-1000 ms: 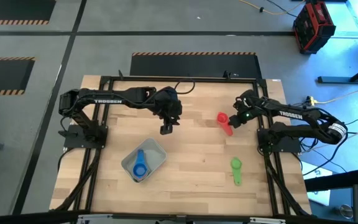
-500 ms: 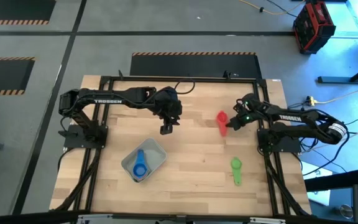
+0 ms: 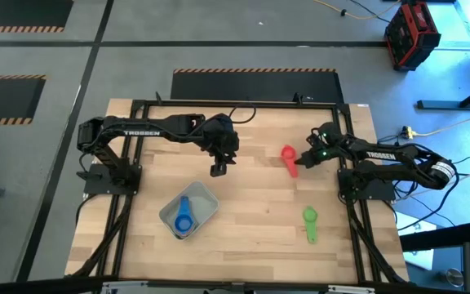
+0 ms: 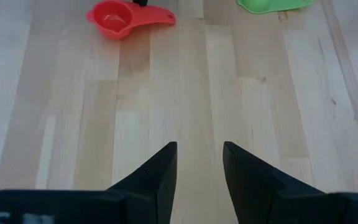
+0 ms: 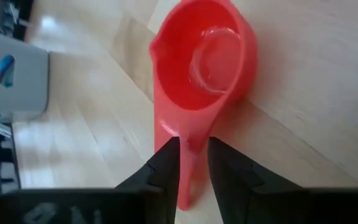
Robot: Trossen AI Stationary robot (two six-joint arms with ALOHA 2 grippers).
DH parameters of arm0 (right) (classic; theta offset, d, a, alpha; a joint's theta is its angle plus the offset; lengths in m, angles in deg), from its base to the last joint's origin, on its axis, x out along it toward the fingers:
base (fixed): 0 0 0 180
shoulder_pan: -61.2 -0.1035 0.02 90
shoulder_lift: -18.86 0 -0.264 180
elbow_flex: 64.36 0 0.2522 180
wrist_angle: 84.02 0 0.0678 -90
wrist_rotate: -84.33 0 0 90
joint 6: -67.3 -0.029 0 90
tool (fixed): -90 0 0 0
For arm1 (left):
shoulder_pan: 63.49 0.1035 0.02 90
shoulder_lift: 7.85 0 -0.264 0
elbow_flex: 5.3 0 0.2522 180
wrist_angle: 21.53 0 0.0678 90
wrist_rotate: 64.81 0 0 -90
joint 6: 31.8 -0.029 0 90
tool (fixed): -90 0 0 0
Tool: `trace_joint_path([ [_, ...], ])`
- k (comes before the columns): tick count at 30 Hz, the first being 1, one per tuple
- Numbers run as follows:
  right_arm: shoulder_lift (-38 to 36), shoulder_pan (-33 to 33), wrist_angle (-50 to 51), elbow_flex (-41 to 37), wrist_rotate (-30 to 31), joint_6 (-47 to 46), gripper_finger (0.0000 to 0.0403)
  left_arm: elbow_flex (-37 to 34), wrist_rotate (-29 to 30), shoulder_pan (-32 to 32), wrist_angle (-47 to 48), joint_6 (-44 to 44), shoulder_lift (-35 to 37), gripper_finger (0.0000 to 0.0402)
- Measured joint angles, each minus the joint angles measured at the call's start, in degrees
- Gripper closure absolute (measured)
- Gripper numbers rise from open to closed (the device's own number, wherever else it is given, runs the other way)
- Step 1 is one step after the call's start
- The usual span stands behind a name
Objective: Nest measuring cups in basket
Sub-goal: Stack the red measuring cup on the blue measuring cup in the gray bin
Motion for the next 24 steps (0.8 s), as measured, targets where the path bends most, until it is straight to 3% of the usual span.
trace_joint_path([
  [24, 0.0, 0.0, -2.28, 0.01, 0.25, -1.77, 0.0315, -0.01, 0.01, 0.0, -0.02, 0.07, 0.01, 0.0278],
])
